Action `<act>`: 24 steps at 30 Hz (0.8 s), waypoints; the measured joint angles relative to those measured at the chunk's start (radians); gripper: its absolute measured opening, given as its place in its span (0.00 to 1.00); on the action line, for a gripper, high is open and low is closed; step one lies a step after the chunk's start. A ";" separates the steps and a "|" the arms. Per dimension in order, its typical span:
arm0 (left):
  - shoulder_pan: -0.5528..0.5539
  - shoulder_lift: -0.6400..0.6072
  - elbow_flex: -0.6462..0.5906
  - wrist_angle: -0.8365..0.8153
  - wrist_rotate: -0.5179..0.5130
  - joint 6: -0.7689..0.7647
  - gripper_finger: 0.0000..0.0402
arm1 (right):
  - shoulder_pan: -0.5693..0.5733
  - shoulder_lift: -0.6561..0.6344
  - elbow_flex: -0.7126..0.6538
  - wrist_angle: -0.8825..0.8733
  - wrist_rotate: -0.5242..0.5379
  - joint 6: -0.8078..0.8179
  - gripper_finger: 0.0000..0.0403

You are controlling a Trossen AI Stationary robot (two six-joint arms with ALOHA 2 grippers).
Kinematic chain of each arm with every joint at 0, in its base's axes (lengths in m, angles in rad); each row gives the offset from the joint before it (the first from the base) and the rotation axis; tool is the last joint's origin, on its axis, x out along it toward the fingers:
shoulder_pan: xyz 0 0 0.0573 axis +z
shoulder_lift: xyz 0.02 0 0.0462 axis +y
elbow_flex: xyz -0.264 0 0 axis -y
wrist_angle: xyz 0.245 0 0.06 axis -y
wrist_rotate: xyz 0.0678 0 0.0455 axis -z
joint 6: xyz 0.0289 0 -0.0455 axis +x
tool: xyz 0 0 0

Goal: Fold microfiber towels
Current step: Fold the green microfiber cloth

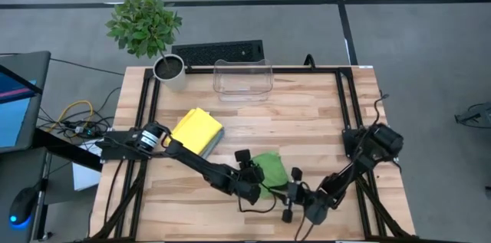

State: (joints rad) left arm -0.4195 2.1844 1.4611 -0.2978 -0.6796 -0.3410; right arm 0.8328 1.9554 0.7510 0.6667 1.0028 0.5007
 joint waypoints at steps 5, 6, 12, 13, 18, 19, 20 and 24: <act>-0.013 -0.065 0.030 -0.006 -0.037 0.030 0.35 | -0.022 0.013 0.001 0.026 -0.028 -0.034 0.17; -0.014 -0.076 0.031 -0.008 -0.050 0.033 0.35 | -0.027 0.034 0.001 0.029 -0.048 -0.011 0.17; -0.021 -0.109 0.030 -0.042 -0.091 0.033 0.35 | -0.026 0.156 0.027 0.039 -0.134 0.121 0.17; -0.021 -0.109 0.030 -0.056 -0.091 0.027 0.35 | -0.023 0.160 0.027 0.027 -0.132 0.154 0.17; -0.022 -0.113 0.029 -0.109 -0.027 -0.066 0.35 | -0.015 0.057 0.024 -0.025 -0.141 0.195 0.17; -0.025 -0.121 0.028 -0.128 -0.018 -0.087 0.35 | -0.014 0.005 0.026 -0.054 -0.153 0.189 0.17; -0.027 -0.135 0.027 -0.139 -0.012 -0.115 0.35 | -0.014 -0.052 0.027 -0.114 -0.173 0.187 0.17; -0.035 -0.240 0.031 -0.240 0.046 -0.168 0.35 | -0.028 -0.306 0.040 -0.569 -0.299 0.273 0.21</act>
State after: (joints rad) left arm -0.4547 1.9444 1.4923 -0.5382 -0.6339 -0.5090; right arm 0.8047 1.6496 0.7905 0.0980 0.7036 0.7740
